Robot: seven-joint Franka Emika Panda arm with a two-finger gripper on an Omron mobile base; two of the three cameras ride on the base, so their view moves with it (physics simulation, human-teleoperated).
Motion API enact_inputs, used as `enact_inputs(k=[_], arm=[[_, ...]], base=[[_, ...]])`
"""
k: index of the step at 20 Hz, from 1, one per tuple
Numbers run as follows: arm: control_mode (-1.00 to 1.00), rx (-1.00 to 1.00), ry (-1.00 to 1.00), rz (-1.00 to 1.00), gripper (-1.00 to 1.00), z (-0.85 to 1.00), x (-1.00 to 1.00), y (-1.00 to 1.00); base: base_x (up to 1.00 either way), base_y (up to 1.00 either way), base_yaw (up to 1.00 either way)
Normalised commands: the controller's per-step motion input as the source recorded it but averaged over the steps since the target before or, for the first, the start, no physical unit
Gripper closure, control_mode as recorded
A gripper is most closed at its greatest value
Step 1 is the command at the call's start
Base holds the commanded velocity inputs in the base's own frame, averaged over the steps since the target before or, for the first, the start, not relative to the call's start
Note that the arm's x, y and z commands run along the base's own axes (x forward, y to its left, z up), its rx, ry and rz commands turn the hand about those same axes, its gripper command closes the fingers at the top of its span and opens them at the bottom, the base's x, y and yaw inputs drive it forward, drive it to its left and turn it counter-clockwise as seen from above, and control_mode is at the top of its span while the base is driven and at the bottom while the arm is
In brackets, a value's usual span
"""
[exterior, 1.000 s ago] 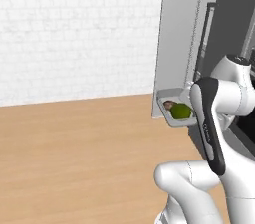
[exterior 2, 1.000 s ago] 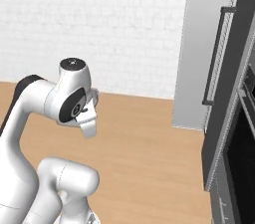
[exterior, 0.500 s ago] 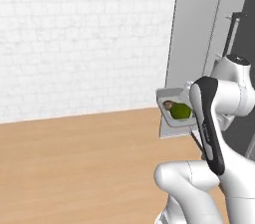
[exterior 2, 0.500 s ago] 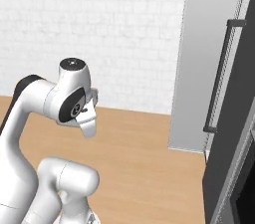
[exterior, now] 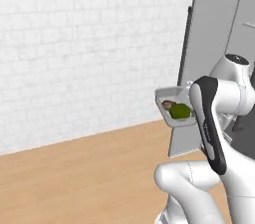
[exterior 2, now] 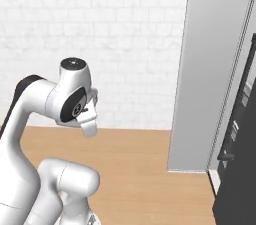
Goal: Take the meat container that has the steak and place it on the second highest rack of the freezer. Then take the vegetable container that has the lime and mushroom and place it on the highest rack of the freezer.
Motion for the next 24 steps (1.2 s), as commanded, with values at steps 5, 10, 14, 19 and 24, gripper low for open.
enact_inputs(k=[5,10,14,19,24], arm=[[1.0,0.0,0.0,0.0,1.0,0.0,0.0,0.0],[1.0,0.0,0.0,0.0,1.0,0.0,0.0,0.0],[1.0,0.0,0.0,0.0,1.0,0.0,0.0,0.0],[1.0,0.0,0.0,0.0,1.0,0.0,0.0,0.0],[1.0,0.0,0.0,0.0,1.0,0.0,0.0,0.0]], base=[[0.84,0.91,-0.58],[0.57,0.73,-0.69],[0.5,0.67,-0.72],[0.59,0.37,-0.68],[0.68,0.0,-0.6]])
